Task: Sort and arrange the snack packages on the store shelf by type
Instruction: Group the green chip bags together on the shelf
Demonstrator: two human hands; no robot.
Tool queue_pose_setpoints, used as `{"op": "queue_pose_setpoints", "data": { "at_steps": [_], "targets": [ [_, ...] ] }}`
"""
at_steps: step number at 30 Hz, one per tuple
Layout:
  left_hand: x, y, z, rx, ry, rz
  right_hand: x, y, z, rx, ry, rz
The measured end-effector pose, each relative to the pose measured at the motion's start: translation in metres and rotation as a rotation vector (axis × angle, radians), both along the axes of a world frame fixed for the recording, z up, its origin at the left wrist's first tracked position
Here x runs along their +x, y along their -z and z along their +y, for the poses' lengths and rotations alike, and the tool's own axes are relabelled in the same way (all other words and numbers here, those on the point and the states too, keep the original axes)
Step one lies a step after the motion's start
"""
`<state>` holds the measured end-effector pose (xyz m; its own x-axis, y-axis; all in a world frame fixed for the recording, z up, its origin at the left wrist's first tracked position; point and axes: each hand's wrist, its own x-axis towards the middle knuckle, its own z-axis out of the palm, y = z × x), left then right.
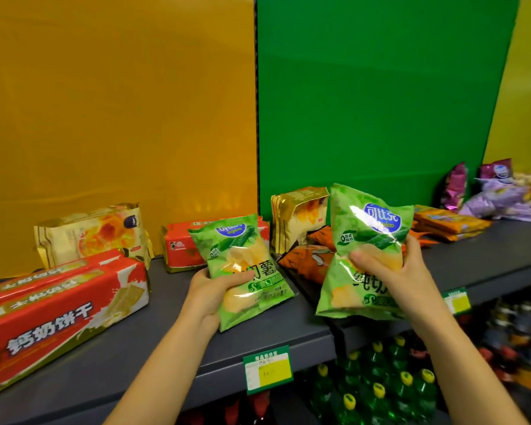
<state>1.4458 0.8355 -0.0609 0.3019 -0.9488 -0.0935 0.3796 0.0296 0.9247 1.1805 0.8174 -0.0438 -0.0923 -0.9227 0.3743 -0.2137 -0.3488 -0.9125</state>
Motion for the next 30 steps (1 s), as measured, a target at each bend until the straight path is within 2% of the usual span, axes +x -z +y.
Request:
{"op": "queue_pose_setpoints", "data": {
  "at_steps": [8, 13, 19, 24, 30],
  "targets": [
    [-0.004, -0.046, 0.029, -0.33, -0.068, -0.057, -0.055, -0.008, -0.011, 0.006, 0.093, -0.085],
    [-0.073, -0.077, 0.02, -0.455, 0.096, -0.045, -0.116, -0.017, -0.017, -0.004, 0.121, -0.112],
    [-0.196, -0.072, -0.018, -0.405, 0.218, -0.072, -0.218, -0.025, -0.022, 0.011, 0.217, -0.145],
    [-0.295, -0.045, -0.049, -0.349, 0.297, -0.007, -0.3, -0.013, -0.027, 0.039, 0.269, -0.063],
    [-0.389, -0.029, -0.082, -0.338, 0.355, -0.041, -0.39, -0.007, -0.045, 0.054, 0.355, -0.045]
  ]
}}
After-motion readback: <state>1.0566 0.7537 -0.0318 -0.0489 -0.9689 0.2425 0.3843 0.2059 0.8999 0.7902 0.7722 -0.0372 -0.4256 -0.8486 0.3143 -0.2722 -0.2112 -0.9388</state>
